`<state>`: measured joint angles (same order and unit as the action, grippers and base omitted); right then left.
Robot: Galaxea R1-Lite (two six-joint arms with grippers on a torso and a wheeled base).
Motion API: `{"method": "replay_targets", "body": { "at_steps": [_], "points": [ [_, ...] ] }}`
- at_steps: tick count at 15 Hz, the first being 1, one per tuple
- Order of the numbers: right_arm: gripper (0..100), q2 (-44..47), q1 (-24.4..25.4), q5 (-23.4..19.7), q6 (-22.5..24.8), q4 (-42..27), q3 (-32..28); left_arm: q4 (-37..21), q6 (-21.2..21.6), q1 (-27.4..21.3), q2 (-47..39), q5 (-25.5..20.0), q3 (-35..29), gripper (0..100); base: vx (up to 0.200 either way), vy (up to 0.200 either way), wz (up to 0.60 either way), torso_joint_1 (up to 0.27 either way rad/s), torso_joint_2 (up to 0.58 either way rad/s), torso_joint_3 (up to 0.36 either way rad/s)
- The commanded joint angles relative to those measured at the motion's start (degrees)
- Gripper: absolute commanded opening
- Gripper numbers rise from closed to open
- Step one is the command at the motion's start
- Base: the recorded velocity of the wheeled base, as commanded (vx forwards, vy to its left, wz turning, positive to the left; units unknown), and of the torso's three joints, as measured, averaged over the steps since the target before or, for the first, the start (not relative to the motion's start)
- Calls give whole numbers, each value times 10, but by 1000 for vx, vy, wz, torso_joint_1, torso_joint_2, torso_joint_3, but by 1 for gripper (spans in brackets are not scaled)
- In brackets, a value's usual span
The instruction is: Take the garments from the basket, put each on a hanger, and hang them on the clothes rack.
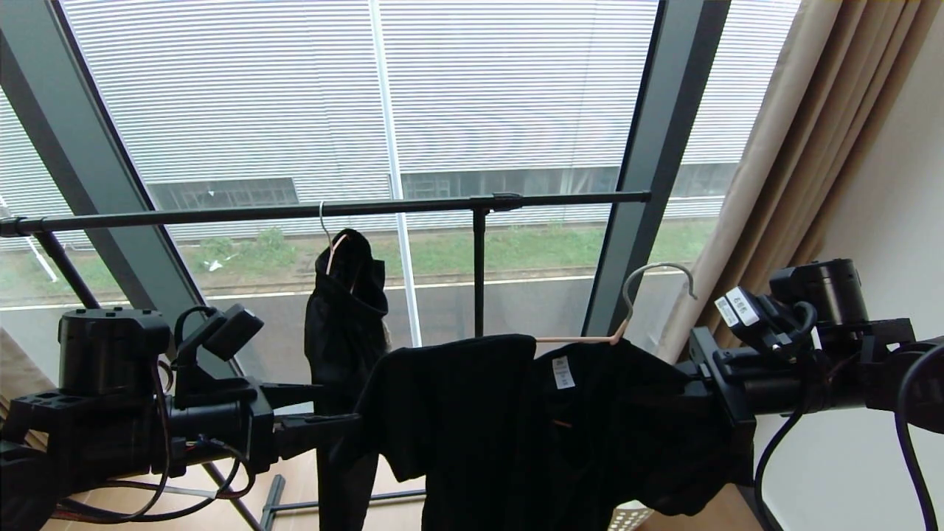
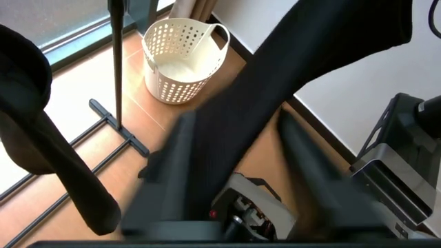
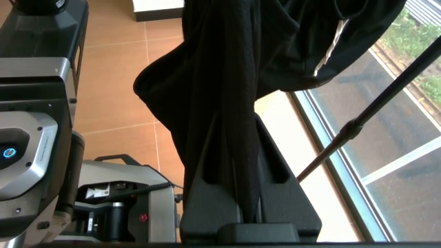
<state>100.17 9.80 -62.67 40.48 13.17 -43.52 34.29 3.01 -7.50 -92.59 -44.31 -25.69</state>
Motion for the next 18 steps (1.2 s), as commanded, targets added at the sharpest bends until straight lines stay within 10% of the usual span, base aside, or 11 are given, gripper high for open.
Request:
{"method": "replay_targets", "body": {
  "at_steps": [1, 8, 12, 18],
  "points": [
    [0, 2, 0, 1, 0, 0, 0, 0, -3, -12, 13, 1, -11, 100, 0, 0, 0, 0, 0, 0],
    [0, 26, 46, 48, 2, -1, 10, -5, -22, -139, 14, 70, -119, 100, 0, 0, 0, 0, 0, 0],
    [0, 24, 48, 48, 14, 0, 17, -104, -13, -179, 22, 71, -198, 100, 0, 0, 0, 0, 0, 0],
    [0, 21, 57, 50, 23, 0, 26, -110, 96, -215, -18, 71, -215, 100, 0, 0, 0, 0, 0, 0]
  ]
}}
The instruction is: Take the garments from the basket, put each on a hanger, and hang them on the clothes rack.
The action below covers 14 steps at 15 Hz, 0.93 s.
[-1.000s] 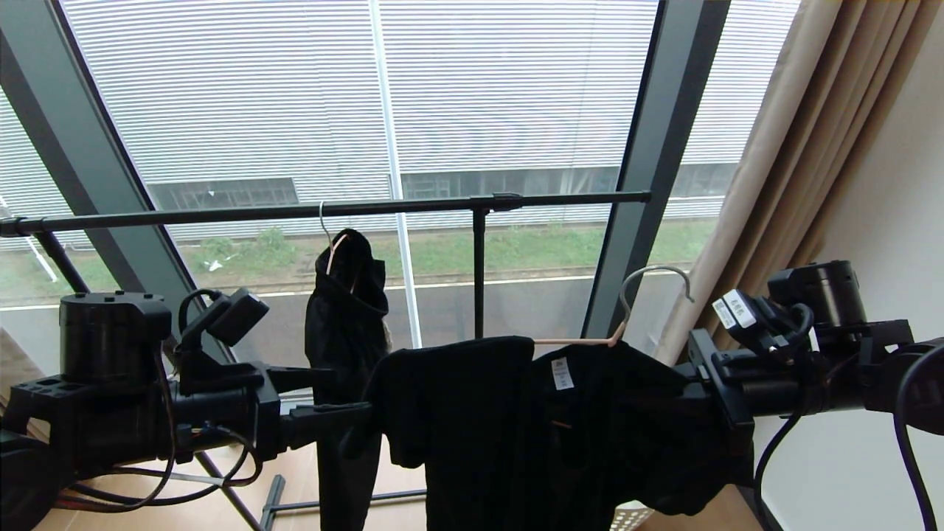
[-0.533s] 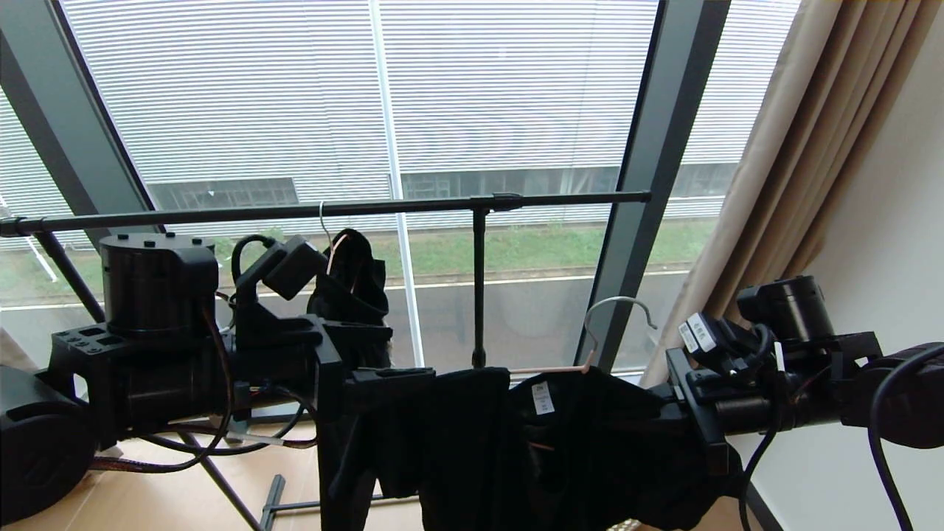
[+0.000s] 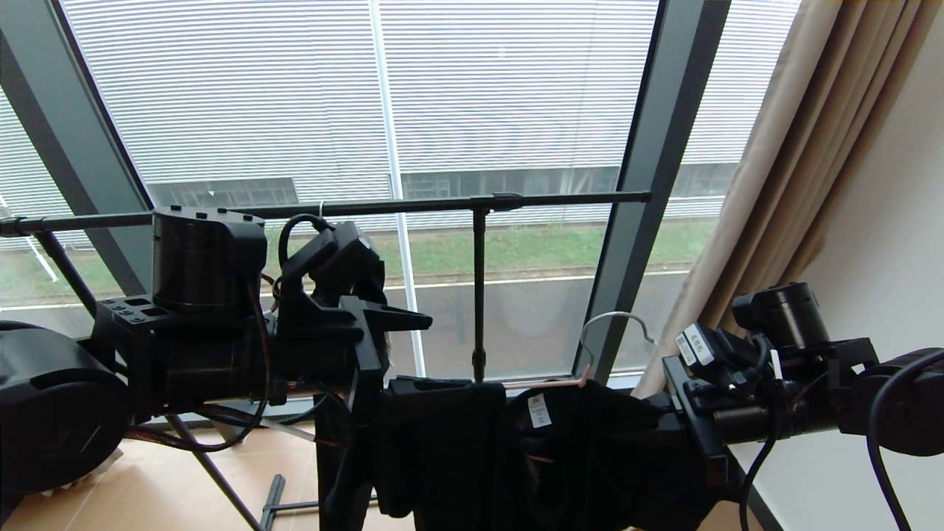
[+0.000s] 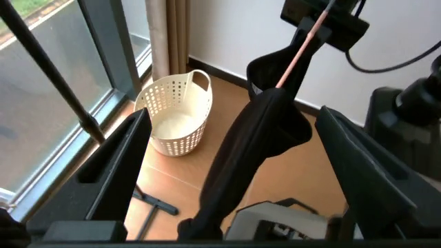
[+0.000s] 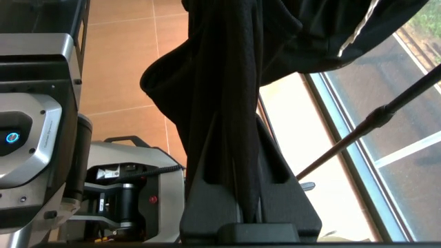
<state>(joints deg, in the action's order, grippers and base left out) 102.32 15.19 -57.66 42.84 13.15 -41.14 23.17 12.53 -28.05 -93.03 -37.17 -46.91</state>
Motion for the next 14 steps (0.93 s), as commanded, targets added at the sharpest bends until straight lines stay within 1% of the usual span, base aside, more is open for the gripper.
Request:
{"method": "replay_targets", "body": {
  "at_steps": [1, 7, 11, 14],
  "points": [
    [0, -1, 3, 0, 1, 0, 2, 0, 19, -14, -23, 0, -8, 100, 0, 0, 0, 0, 0, 0],
    [0, -4, 6, 1, 1, 0, 2, 1, 84, -53, -60, -1, -17, 100, 0, 0, 0, 0, 0, 0],
    [0, -8, 6, 2, 1, -1, 3, 1, 107, -60, -77, -1, -14, 100, 0, 0, 0, 0, 0, 0],
    [0, -8, 7, 3, 1, -1, 3, 1, 113, -60, -80, -2, -13, 100, 0, 0, 0, 0, 0, 0]
  ]
}}
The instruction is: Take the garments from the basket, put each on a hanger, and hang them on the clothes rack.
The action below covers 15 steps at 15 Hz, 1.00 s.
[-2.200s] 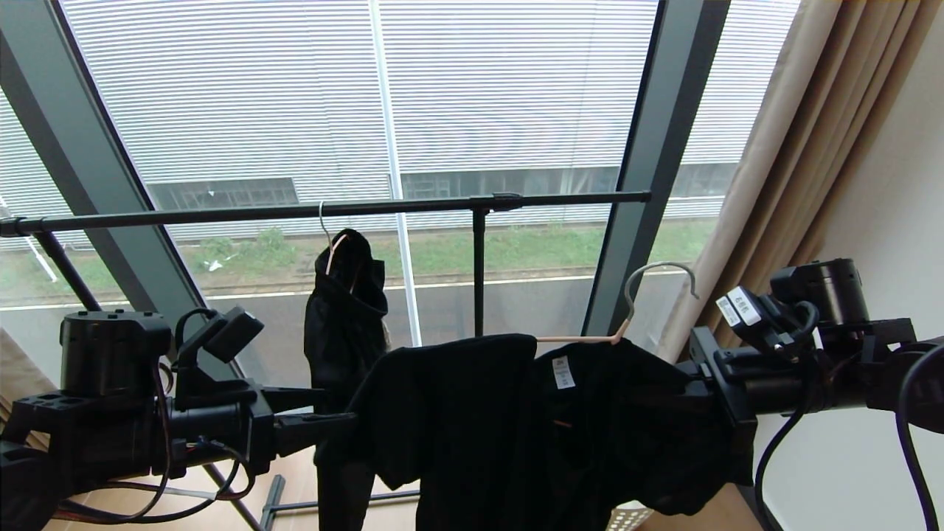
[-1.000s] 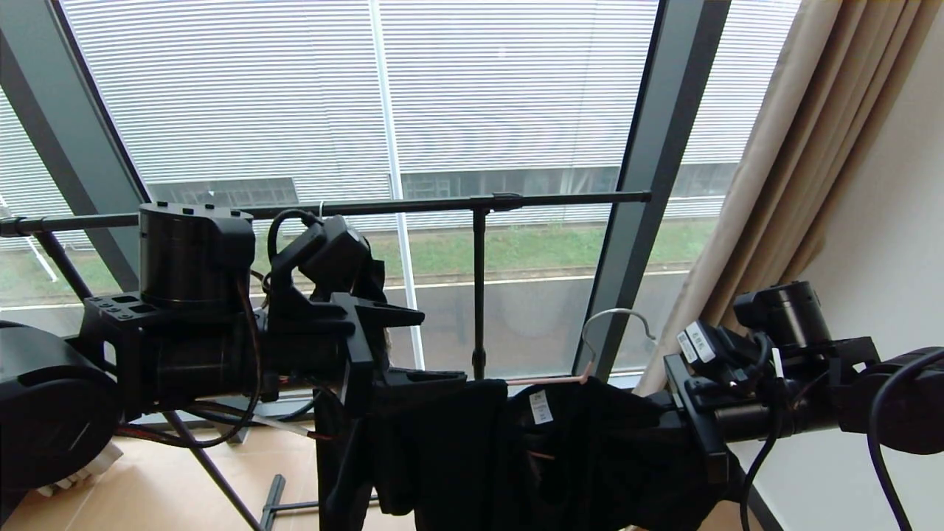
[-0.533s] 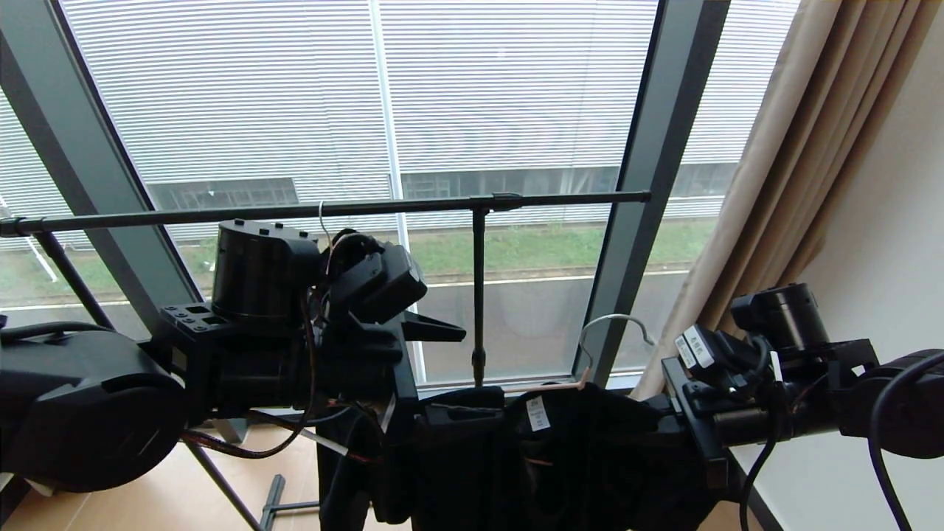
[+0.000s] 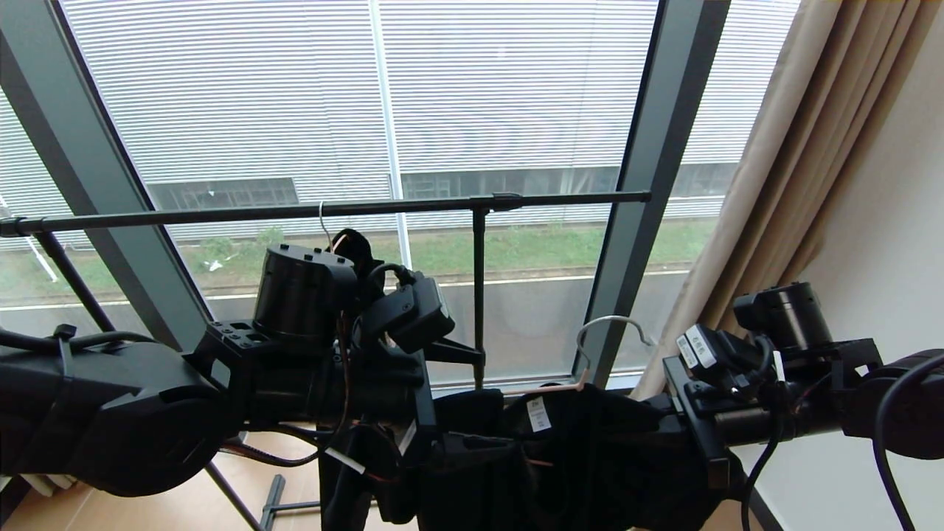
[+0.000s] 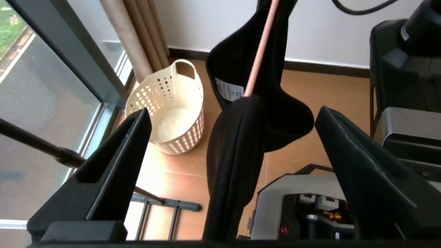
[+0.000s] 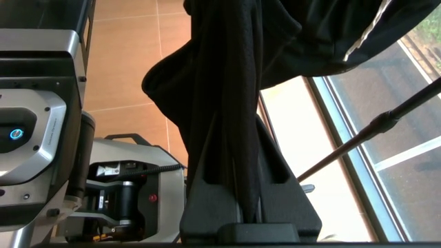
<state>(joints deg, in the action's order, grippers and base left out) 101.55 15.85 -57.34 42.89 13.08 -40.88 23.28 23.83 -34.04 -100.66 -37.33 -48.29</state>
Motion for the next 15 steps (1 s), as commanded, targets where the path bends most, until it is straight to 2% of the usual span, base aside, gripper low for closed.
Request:
{"method": "replay_targets", "body": {
  "at_steps": [1, 7, 10, 15],
  "points": [
    [0, 0, 3, 0, 0, 0, 0, 0, 1, -1, -9, 0, 1, 100, 0, 0, 0, 0, 0, 0],
    [0, -1, 2, 0, 0, 1, 1, -3, 35, 14, -9, 0, 13, 100, 0, 0, 0, 0, 0, 0],
    [0, -7, 2, 0, 0, 7, 2, -3, 82, 24, -10, 0, 34, 100, 0, 0, 0, 0, 0, 0],
    [0, -11, 2, -1, 0, 7, 4, -3, 82, 25, -13, 0, 32, 100, 0, 0, 0, 0, 0, 0]
  ]
}}
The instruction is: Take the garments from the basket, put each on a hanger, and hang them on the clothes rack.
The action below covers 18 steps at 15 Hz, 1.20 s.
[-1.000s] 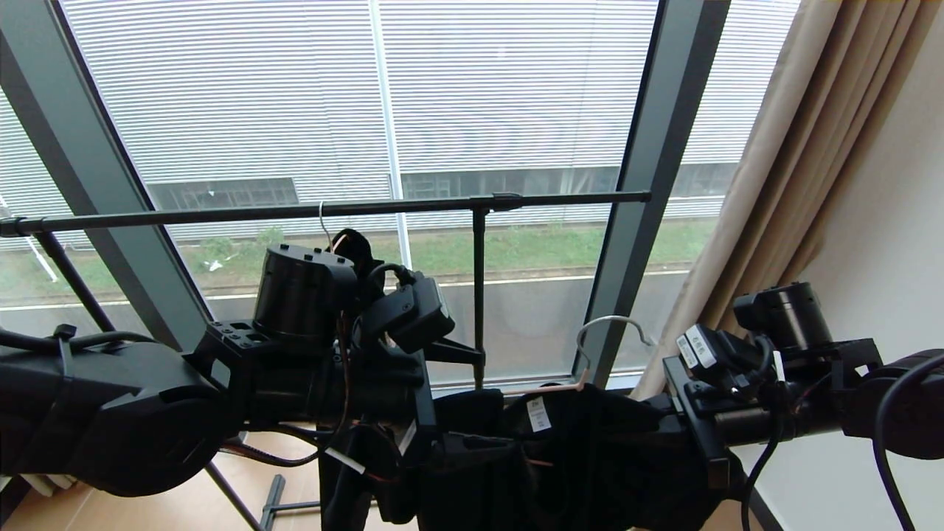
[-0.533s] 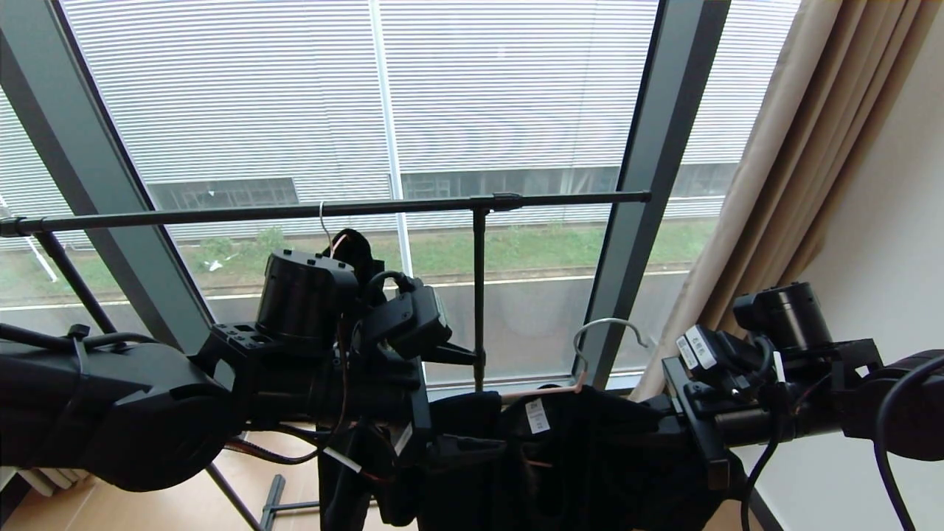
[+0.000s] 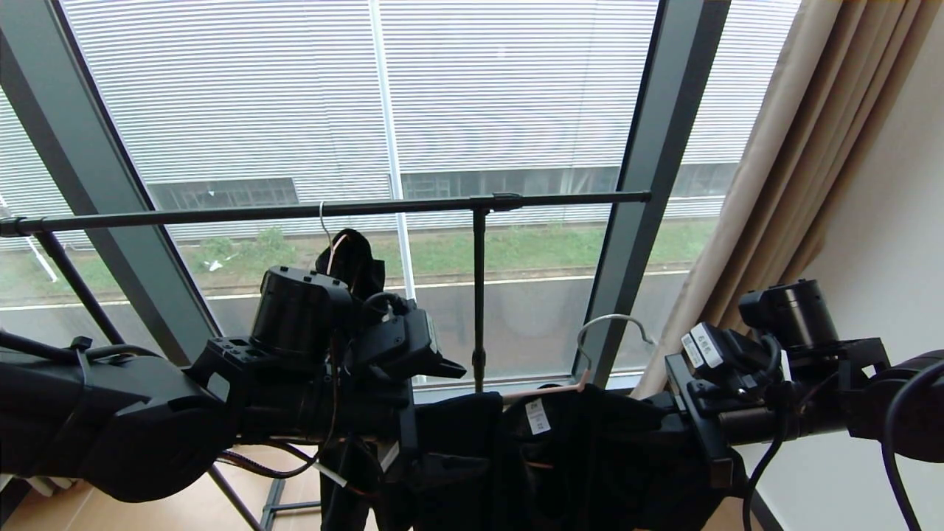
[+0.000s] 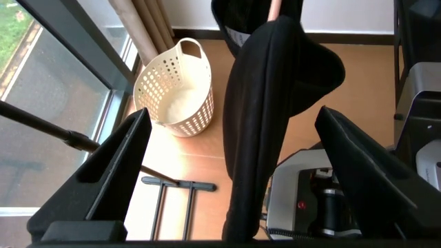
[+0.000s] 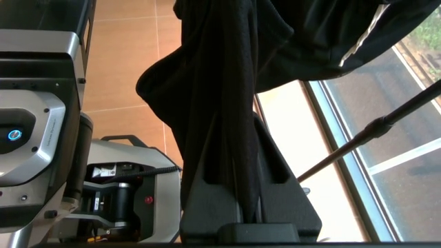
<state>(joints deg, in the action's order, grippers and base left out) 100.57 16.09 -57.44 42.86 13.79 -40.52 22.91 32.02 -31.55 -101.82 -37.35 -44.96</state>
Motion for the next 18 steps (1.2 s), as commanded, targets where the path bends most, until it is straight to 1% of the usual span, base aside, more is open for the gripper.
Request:
{"method": "replay_targets", "body": {
  "at_steps": [1, 3, 4, 8, 18],
  "points": [
    [0, 0, 0, 0, 0, 0, 0, 1, 0, 0, -1, 0, -1, 100, 0, 0, 0, 0, 0, 0],
    [0, -1, 0, 0, 0, 0, 0, 0, 1, 0, -1, 1, 0, 100, 0, 0, 0, 0, 0, 0],
    [0, 0, 0, 0, 0, 0, 0, 0, 1, 0, 0, 1, 2, 0, 0, 0, 0, 0, 0, 0],
    [0, 2, 0, 0, 0, 1, 0, 1, 9, 0, 2, -1, 8, 0, 0, 0, 0, 0, 0, 0],
    [0, 4, 0, 1, -2, 0, -2, 4, 8, 8, 6, -2, 19, 0, 0, 0, 0, 0, 0, 0]
  ]
}}
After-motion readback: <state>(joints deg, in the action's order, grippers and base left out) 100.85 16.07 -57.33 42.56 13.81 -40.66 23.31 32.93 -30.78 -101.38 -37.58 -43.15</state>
